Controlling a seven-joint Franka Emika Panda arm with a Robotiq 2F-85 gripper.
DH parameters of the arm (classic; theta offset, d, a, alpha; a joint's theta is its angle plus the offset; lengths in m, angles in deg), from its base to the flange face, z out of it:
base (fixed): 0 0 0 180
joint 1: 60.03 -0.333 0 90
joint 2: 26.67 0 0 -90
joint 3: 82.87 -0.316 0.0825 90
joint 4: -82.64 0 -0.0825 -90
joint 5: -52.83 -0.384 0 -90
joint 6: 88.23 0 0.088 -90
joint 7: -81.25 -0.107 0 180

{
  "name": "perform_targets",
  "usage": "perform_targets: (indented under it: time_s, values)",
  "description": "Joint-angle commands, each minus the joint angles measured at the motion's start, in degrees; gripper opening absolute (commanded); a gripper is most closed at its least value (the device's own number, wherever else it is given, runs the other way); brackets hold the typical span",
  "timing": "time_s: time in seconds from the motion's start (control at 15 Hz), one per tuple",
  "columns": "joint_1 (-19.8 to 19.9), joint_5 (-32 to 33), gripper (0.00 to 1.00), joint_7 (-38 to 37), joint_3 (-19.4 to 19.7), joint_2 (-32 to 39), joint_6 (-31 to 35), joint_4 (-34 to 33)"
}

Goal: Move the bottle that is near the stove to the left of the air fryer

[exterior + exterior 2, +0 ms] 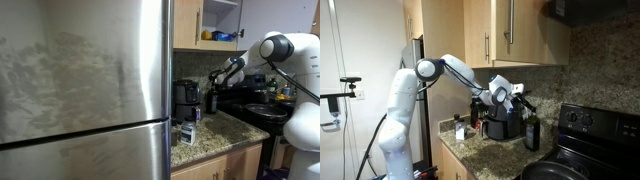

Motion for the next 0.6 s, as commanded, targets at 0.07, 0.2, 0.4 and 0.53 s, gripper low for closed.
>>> perform_targets:
  time_s: [0.07,0.2,0.4,0.53]
  values:
    - [0.22,-1.36,1.00,-1.17,-0.92,4.08,-5.00,-4.71]
    - [-0.02,-0.38,1.00,-1.19,-0.45,2.81,-3.26,-2.57]
    - [0.21,-0.78,1.00,-1.24,-0.73,4.14,-3.87,-3.89]
    - [-0.22,0.00,0.73,-1.39,0.27,4.79,-3.37,-4.50]
